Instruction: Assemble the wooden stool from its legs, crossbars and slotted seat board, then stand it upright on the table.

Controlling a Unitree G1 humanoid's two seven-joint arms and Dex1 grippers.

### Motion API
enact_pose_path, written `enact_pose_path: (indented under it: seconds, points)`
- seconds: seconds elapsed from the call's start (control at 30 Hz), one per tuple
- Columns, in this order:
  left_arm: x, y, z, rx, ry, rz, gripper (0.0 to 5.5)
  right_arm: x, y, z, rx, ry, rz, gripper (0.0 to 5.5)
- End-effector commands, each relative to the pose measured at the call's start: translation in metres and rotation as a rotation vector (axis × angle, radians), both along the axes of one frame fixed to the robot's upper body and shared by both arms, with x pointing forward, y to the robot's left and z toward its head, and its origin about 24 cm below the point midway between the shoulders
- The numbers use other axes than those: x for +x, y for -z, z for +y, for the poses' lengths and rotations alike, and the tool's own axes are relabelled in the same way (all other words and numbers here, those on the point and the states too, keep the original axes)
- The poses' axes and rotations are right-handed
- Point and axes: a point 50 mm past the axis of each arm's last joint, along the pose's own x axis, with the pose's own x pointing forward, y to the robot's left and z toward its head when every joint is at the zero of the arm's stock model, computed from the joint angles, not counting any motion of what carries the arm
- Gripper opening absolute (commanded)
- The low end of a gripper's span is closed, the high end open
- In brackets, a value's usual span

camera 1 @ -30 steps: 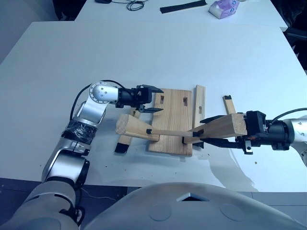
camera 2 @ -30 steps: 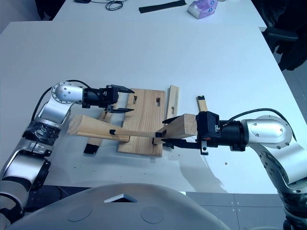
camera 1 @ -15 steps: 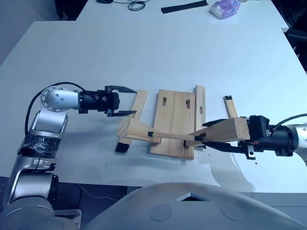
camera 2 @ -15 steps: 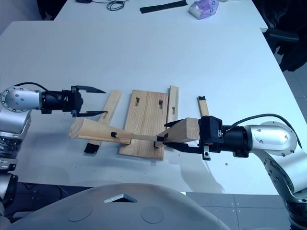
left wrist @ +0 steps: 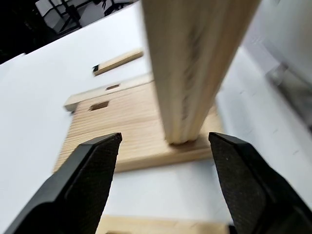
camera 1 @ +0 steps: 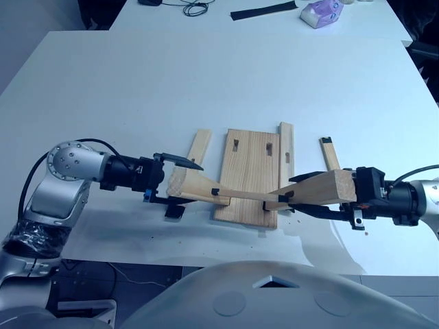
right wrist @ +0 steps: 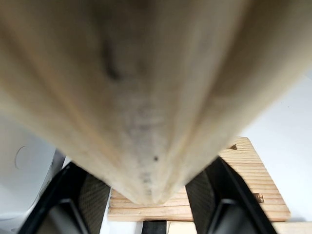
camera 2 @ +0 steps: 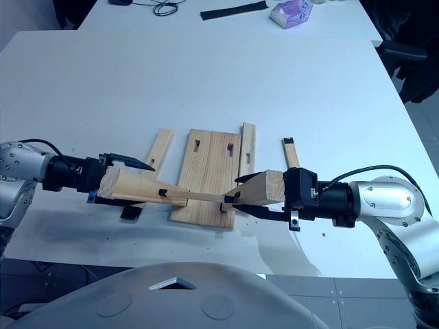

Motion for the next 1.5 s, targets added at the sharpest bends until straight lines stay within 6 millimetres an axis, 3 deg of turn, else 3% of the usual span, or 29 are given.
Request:
enact_pose_path:
  seconds: [0.03,0.2,0.5,1.03,1.5]
  points:
    - [-0.007,0.005,0.004,0.058,0.017,0.025,3.32,0.000,0.008,-0.004,-0.071,-0.007,0.056,2.01]
    - [-0.011,0.009,-0.002,0.044,0.024,0.034,3.32,0.000,0.008,-0.003,-0.070,-0.009,0.057,2.01]
    - [0.001,0.007,-0.017,-0.029,-0.071,0.030,3.32,-0.003,0.010,-0.001,-0.071,-0.024,0.065,2.01]
    - [0.006,0.004,-0.025,-0.052,-0.096,0.039,3.32,-0.009,0.016,0.006,-0.084,-0.051,0.065,2.01]
    - [0.011,0.003,-0.030,-0.056,-0.073,0.022,3.32,0.000,0.019,0.015,-0.106,-0.064,0.041,2.01]
